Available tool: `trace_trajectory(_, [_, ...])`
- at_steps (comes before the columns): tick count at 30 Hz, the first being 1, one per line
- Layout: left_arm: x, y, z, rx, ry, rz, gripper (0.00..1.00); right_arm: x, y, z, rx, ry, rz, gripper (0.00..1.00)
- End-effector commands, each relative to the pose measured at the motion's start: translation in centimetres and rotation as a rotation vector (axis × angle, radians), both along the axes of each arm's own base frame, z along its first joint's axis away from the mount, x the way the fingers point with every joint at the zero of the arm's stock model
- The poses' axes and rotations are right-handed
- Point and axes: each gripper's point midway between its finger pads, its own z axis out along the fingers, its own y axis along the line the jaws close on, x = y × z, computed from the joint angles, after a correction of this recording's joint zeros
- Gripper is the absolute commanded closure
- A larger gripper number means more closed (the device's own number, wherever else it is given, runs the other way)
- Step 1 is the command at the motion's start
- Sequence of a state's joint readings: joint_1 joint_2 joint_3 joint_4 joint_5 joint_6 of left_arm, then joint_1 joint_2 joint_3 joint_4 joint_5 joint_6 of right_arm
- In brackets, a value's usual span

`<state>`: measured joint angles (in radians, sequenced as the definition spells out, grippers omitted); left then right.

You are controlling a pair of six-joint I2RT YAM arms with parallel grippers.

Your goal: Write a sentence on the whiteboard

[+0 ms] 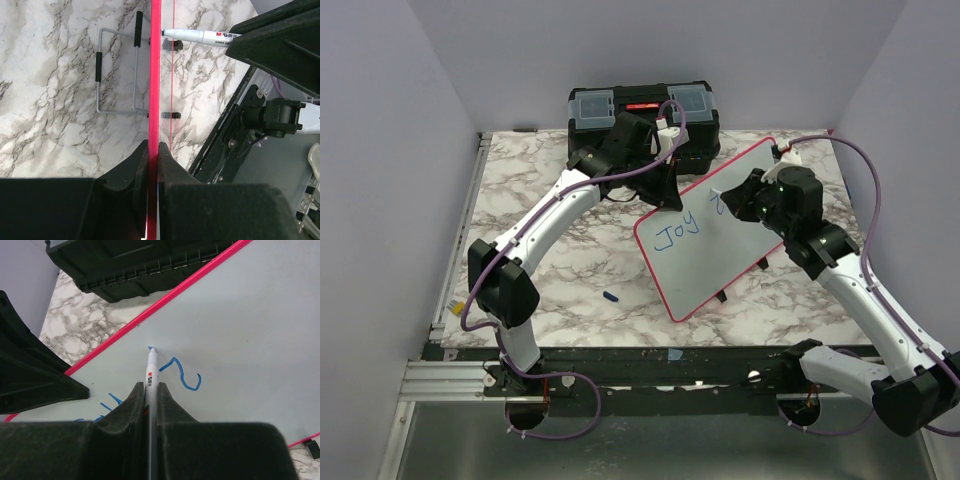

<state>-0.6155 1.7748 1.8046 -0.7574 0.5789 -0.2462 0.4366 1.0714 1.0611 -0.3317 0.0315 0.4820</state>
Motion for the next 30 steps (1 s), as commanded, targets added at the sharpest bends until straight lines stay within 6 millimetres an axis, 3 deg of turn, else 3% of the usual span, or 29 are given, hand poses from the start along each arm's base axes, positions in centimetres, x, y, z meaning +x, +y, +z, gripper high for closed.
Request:
trace_trajectory(1, [-1.3,-0.3,0.8,-0.01,-0.025,-0.06,1.0,0.2,-0.2,-1.3,-0.014,0.014,-0.012,0.99])
trace_trajectory(13, [-1.3,-0.3,0.7,-0.009,-0.022,-0.059,1.0,-0.2,-0.9,-2.8,-0.046,0.044,-0.033,0.99])
trace_trajectory(30, [-1.4,-0.2,0.7,-0.004,-0.023,-0.057,1.0,-1.0,-3.7,-1.3,-0.12,-0.01,-0.119,0.99])
